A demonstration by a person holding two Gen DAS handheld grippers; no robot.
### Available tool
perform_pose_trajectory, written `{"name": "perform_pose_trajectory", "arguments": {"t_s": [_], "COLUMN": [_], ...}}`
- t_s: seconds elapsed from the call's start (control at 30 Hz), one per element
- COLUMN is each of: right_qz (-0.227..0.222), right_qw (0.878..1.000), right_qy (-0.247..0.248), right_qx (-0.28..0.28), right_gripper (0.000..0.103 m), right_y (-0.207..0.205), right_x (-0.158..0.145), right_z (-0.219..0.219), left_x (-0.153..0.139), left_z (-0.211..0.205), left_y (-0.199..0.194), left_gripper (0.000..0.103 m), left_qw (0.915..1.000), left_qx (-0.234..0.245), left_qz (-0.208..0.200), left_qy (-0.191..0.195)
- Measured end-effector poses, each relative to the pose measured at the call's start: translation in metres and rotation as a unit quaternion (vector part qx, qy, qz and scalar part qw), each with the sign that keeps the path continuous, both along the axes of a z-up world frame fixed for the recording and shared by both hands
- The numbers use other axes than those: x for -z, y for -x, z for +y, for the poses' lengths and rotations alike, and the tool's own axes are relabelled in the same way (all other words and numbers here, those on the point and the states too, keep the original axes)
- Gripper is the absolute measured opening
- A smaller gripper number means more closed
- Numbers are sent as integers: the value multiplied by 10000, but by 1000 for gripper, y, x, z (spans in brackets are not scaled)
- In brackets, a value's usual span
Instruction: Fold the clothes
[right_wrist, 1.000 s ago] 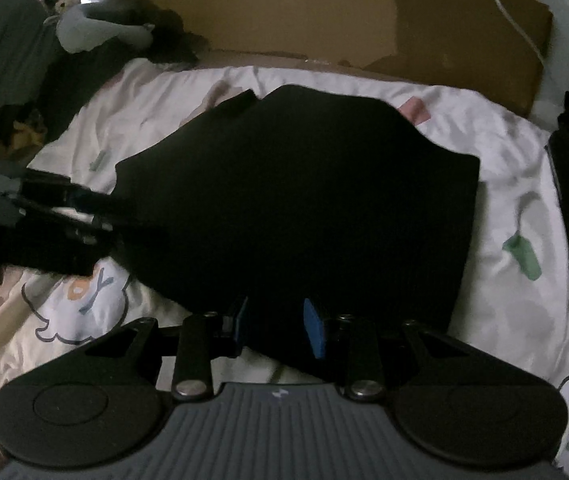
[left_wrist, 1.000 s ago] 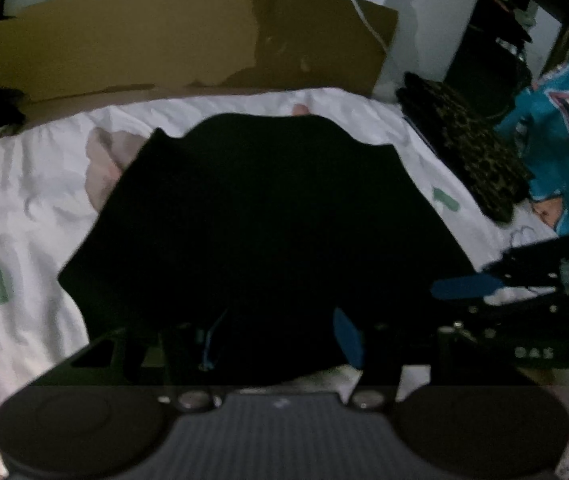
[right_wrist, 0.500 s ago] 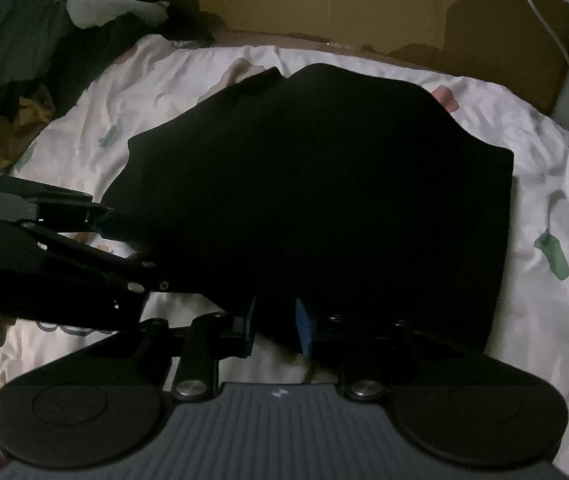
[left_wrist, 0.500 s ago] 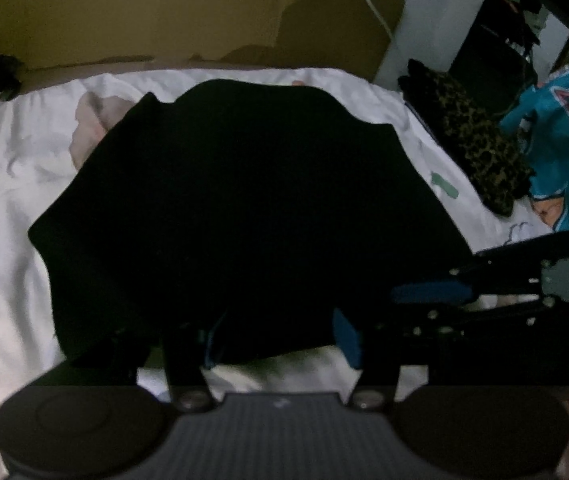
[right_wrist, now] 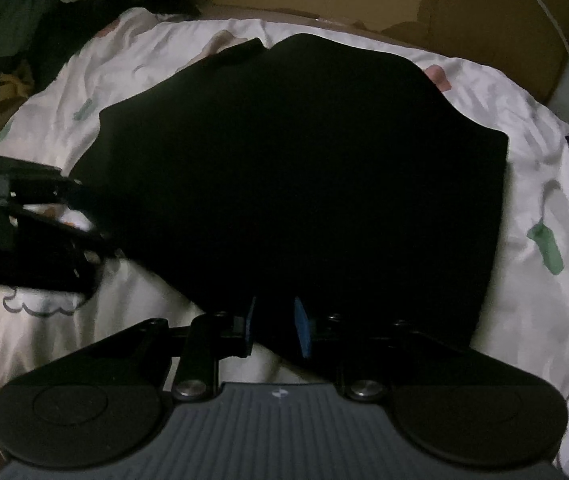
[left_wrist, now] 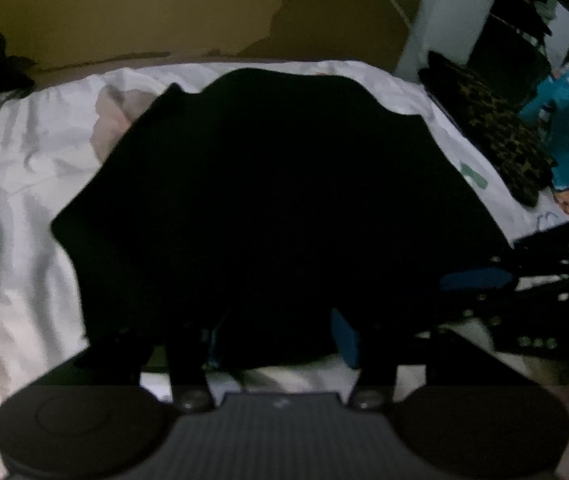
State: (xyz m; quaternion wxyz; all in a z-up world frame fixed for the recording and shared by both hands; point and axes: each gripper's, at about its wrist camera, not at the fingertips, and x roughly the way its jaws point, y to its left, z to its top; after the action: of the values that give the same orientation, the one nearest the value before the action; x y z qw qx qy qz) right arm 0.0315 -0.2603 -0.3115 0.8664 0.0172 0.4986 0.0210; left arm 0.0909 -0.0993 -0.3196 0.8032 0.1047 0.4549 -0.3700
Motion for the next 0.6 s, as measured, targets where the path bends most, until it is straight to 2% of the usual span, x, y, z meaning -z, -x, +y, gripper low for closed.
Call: {"name": "perform_pose_trajectory", "arguments": {"t_s": [0.6], "right_qz": [105], "right_qw": [9987], "right_qy": [53], "right_qx": [506], "right_gripper": [25], "right_y": [28], "right_x": [0], "right_z": [-48], "left_x": [1], "left_z": [42], "left_y": [-21], "left_gripper": [55], "left_qw": [9982], "left_qx": [-567], "left_qz": [54], "left_qy": [-171]}}
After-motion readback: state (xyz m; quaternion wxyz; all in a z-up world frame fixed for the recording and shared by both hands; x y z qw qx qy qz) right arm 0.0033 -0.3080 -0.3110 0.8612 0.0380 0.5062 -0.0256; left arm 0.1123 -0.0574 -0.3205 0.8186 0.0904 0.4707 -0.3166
